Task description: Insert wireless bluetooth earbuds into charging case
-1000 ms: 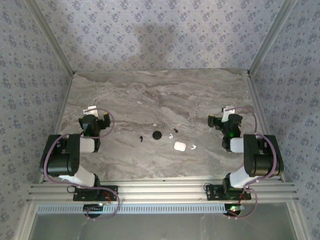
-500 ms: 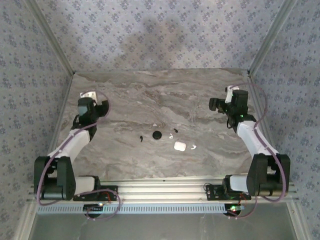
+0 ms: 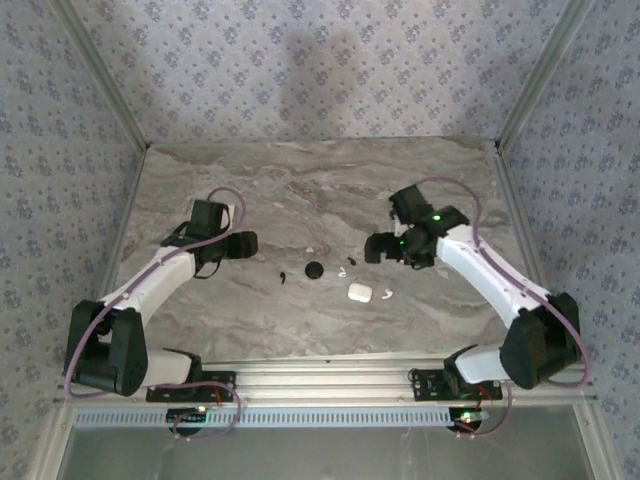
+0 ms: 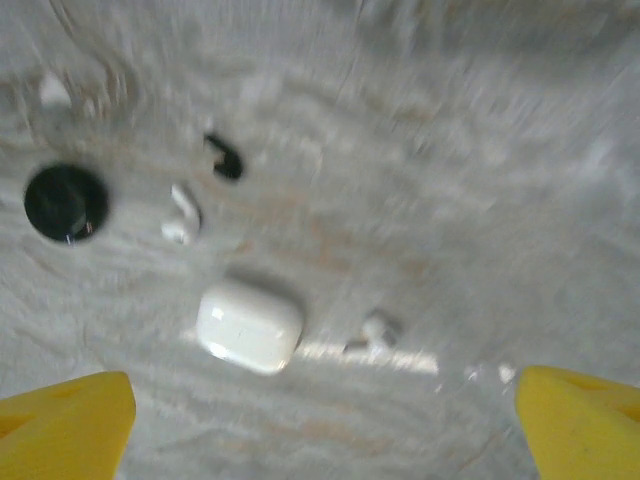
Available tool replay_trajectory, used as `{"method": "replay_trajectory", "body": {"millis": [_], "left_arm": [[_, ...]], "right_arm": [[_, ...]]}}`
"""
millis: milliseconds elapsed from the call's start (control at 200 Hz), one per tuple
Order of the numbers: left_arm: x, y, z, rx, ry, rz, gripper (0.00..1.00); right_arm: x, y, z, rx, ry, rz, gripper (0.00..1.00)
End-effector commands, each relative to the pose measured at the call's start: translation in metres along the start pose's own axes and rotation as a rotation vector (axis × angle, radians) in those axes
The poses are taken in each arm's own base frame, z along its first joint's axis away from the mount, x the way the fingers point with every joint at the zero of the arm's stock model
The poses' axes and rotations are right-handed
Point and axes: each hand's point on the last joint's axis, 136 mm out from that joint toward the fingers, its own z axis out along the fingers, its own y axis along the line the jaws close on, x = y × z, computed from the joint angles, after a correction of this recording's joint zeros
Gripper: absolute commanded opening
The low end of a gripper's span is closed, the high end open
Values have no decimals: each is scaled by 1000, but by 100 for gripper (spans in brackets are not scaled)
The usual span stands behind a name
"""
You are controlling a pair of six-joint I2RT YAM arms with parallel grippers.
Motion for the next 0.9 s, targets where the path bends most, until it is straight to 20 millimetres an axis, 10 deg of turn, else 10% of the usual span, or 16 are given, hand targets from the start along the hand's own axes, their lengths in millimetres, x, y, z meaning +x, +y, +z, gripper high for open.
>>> {"method": "replay_trajectory", "body": {"millis": [0,380,894], "left_arm": [[3,-11,-2,34,33,-50,73],[9,-14,5,47,33,-83,73],[5,-15,10,41,38,-81,73]], "right_arm": [[35,6,12,101,171,85,98],[45,49,62,124,269,80,92],[49,43,102,147,328,167,86]]}}
